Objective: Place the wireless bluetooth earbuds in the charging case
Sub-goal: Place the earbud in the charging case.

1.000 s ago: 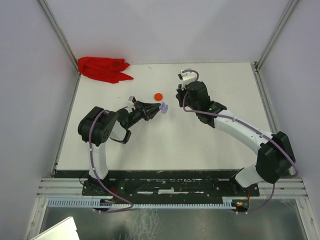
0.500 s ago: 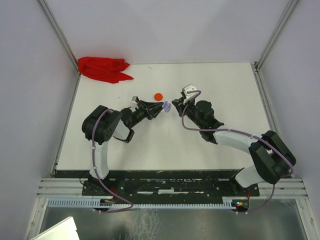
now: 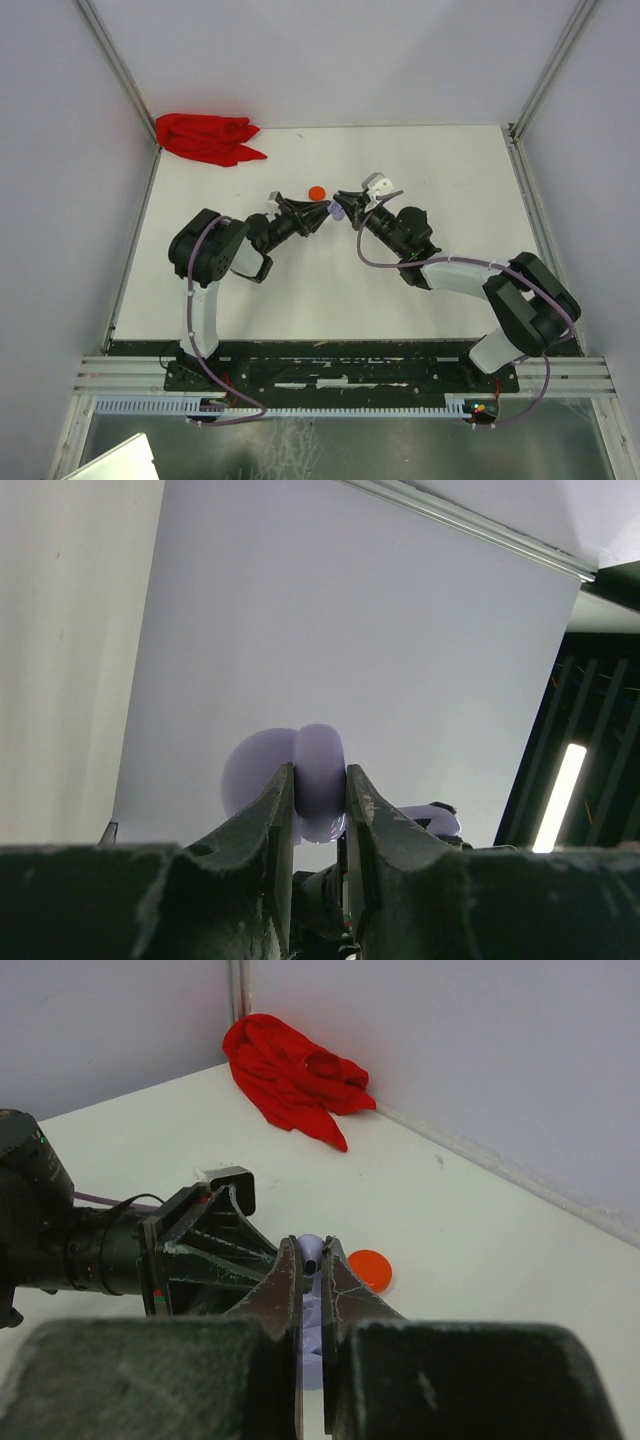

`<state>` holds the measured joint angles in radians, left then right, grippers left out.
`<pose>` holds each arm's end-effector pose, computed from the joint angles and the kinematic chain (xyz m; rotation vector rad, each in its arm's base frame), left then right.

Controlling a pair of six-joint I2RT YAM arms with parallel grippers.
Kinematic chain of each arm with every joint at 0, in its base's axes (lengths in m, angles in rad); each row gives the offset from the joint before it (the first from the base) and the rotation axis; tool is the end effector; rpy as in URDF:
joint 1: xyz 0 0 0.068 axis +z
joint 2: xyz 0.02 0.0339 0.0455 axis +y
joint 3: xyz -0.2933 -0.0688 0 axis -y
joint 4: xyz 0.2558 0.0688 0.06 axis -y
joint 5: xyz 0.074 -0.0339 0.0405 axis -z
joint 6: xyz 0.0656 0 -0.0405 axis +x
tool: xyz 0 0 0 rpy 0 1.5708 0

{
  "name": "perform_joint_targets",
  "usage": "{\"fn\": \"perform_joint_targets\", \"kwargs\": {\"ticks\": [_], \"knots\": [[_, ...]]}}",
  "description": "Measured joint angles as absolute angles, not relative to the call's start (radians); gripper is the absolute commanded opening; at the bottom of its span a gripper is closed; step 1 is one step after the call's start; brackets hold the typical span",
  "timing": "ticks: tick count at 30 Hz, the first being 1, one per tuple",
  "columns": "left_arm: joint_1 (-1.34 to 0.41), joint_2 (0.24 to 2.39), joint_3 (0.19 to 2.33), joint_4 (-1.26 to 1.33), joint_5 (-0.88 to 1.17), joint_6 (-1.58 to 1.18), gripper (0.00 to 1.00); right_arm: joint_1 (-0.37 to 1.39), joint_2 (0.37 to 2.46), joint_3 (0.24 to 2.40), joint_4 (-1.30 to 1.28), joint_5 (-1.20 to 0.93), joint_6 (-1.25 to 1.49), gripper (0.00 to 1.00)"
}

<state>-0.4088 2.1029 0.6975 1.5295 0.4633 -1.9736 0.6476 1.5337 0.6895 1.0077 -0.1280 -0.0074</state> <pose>0.3570 -0.1866 0.1402 -0.9654 1.6808 -2.1335 0.2829 0.2245 0.2779 -0.5635 1.3222 0.6186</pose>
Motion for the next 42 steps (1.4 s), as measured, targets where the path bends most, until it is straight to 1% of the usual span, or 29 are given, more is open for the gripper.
{"fn": "perform_joint_targets", "kwargs": {"ticks": [10, 42], "knots": [[-0.415, 2.103, 0.714, 1.53, 0.463, -1.987, 0.03, 0.648, 1.591, 0.665, 1.084, -0.142, -0.025, 0.01], [-0.417, 2.067, 0.713, 1.529, 0.462, -1.987, 0.03, 0.647, 1.631, 0.619, 1.156, -0.127, -0.037, 0.01]]}}
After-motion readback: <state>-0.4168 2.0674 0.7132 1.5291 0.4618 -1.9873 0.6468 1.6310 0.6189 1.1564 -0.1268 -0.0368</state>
